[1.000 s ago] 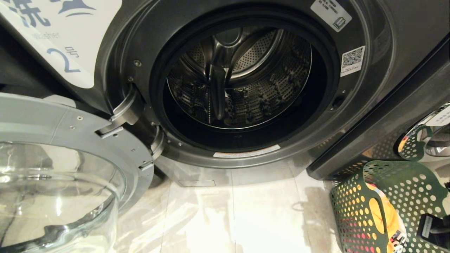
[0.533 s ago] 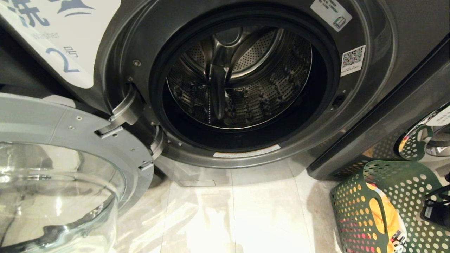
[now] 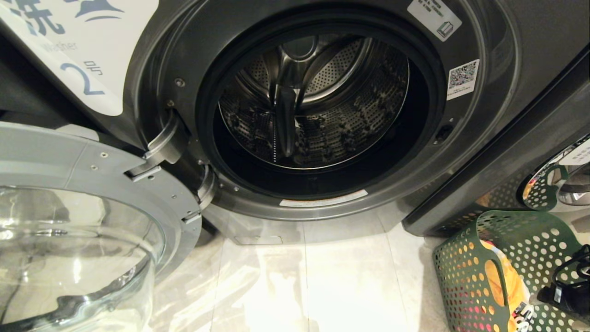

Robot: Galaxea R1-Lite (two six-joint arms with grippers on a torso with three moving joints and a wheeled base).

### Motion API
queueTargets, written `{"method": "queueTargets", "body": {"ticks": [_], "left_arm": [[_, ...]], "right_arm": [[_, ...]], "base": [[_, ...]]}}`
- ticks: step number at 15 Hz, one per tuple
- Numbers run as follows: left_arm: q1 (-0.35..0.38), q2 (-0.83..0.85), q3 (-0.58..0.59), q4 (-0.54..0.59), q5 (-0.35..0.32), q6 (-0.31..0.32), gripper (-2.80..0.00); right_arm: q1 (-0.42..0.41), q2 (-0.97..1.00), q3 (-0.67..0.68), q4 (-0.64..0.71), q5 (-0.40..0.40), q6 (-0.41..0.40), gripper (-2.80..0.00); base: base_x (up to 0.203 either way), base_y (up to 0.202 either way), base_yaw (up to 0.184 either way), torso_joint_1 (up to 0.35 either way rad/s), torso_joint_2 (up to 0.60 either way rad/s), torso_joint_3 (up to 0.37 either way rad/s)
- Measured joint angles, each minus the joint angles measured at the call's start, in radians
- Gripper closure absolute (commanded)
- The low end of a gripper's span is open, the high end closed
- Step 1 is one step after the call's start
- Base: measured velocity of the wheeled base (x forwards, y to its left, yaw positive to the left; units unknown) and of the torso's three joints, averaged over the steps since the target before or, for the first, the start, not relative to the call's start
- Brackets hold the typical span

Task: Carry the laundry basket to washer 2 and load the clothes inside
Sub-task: Place the clothes into the washing machine

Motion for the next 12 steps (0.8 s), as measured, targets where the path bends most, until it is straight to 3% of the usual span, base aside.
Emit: {"method": "queueTargets", "body": {"ticks": [5, 8, 12], "left_arm": [[0.0, 0.0, 0.0, 0.0, 0.0, 0.0, 0.0], [0.0, 0.0, 0.0, 0.0, 0.0, 0.0, 0.0], [0.0, 0.0, 0.0, 0.0, 0.0, 0.0, 0.0]], "right_arm": [[-0.013, 0.252, -0.099, -0.138, 0.081, -0.045, -2.8], [-0.014, 0.399, -0.176, -0.223, 0.087, -0.054, -2.8], [-0.012, 0.568, -0.286, -0.238, 0.089, -0.052, -2.8]], "base": [[0.0, 0.0, 0.0, 0.0, 0.0, 0.0], [0.0, 0.0, 0.0, 0.0, 0.0, 0.0], [0.0, 0.0, 0.0, 0.0, 0.0, 0.0]]}}
